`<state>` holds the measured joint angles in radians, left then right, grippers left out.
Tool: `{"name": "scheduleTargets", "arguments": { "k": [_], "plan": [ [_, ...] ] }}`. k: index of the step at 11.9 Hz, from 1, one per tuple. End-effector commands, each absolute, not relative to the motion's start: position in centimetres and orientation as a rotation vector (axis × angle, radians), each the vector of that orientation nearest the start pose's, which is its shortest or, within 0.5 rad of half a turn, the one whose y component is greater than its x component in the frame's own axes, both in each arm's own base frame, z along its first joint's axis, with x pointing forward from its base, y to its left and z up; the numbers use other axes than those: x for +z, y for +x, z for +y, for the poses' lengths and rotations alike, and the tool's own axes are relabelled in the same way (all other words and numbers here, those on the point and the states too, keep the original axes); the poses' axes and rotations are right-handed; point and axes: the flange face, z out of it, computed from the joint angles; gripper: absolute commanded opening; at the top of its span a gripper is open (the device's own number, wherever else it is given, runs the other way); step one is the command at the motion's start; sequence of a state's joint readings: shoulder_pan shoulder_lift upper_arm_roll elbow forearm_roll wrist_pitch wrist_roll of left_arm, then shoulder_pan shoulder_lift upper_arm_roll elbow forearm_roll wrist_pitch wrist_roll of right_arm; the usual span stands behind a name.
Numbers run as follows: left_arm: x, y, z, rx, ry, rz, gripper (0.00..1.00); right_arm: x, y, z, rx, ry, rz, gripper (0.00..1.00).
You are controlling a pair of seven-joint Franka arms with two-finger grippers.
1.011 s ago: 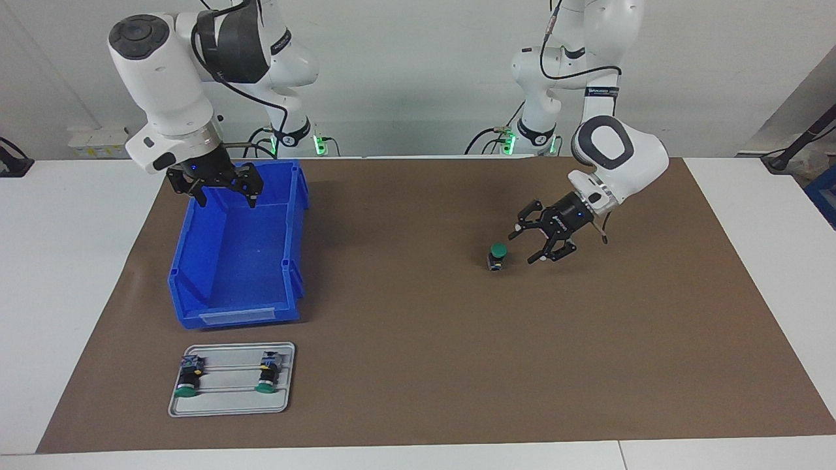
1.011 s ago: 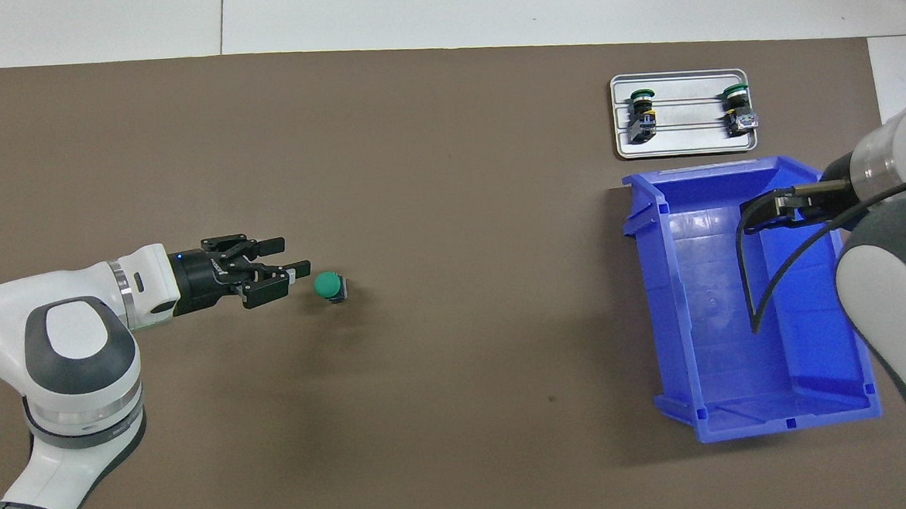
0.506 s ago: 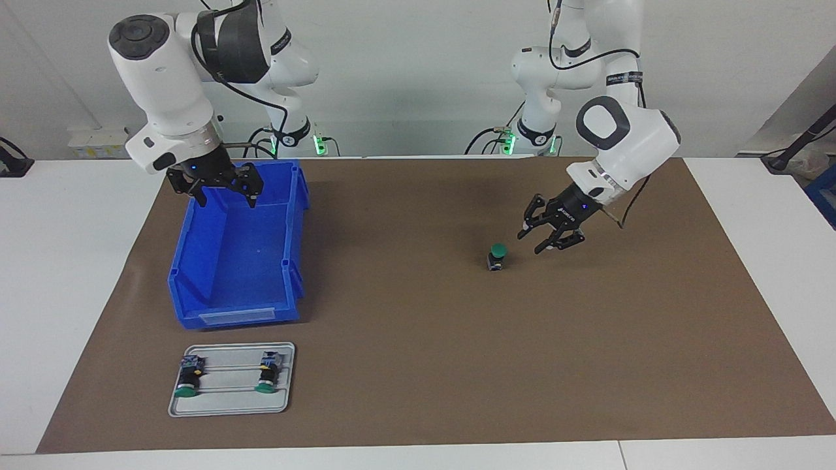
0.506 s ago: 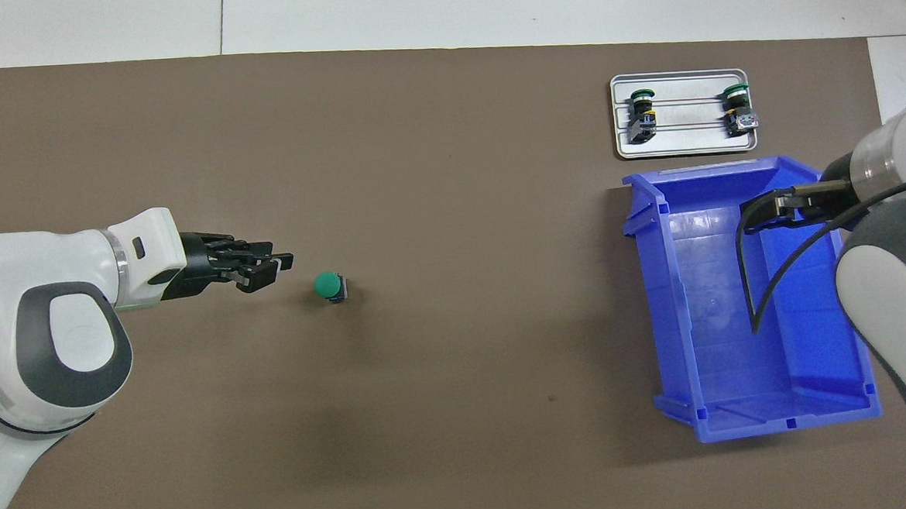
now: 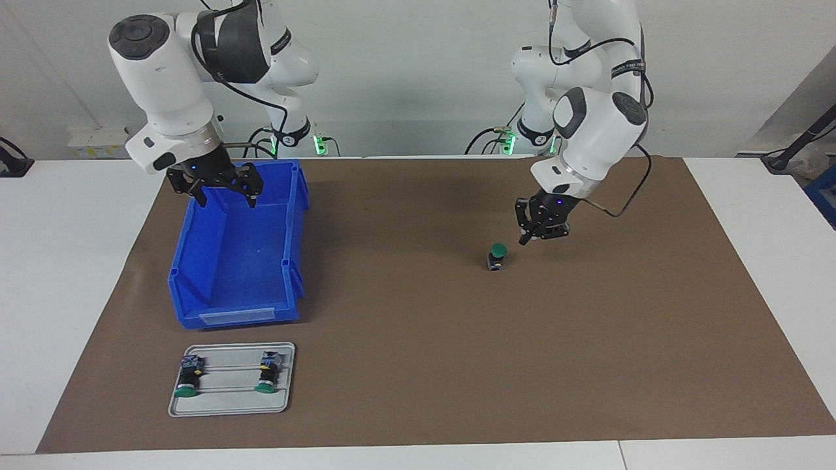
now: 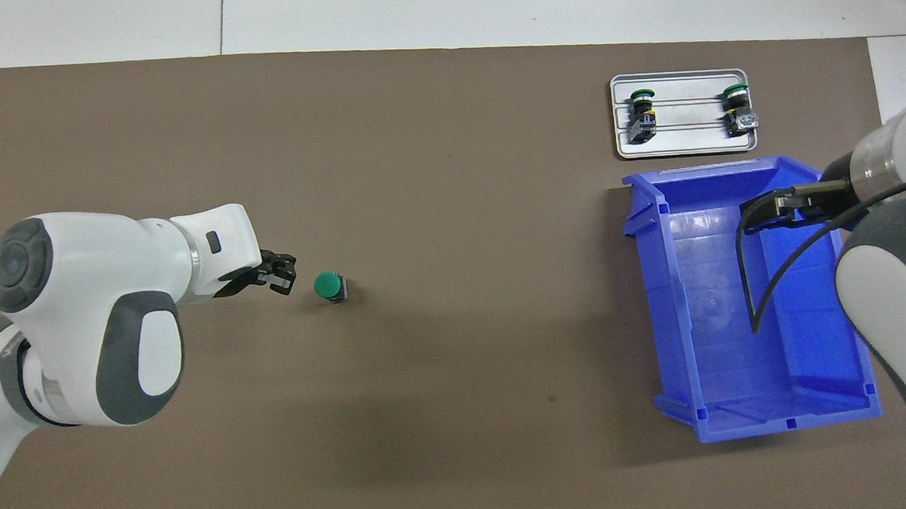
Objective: Place and press button with both arms
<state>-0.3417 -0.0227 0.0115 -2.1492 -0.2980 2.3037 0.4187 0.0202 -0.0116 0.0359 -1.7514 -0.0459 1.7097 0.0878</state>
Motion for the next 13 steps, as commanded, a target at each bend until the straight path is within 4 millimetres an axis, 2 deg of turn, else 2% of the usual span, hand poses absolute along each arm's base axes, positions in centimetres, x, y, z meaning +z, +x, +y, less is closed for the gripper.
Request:
{"name": "scheduleTargets", "arguments": {
  "k": [1, 5, 7, 10, 11, 13],
  "plan": [
    [42.3, 51.9, -20.2, -0.303, -3.149, 0.929, 0.0, 55.8, 54.9, 2.6, 0.016, -3.192, 0.06, 1.0],
    [40.8, 51.5, -21.5, -0.269, -3.118, 0.978, 0.0, 55.7, 54.9, 2.6, 0.018, -3.193, 0.06, 1.0],
    [38.7, 51.3, -23.2, -0.238, -3.107, 0.987, 0.0, 55.7, 54.9, 2.6, 0.018, -3.192, 0.06, 1.0],
    [36.6, 50.7, -24.2, -0.208, -3.097, 1.01, 0.0, 55.8, 54.9, 2.5, 0.016, -3.19, 0.068, 1.0],
    [35.5, 50.5, -24.1, -0.201, -3.095, 1.007, 0.0, 55.8, 54.9, 2.1, 0.017, -3.187, 0.079, 1.0],
    [35.0, 50.3, -23.9, -0.204, -3.092, 1.006, 0.0, 55.7, 55.0, 2.1, 0.022, -3.184, 0.079, 1.0]
  ]
}}
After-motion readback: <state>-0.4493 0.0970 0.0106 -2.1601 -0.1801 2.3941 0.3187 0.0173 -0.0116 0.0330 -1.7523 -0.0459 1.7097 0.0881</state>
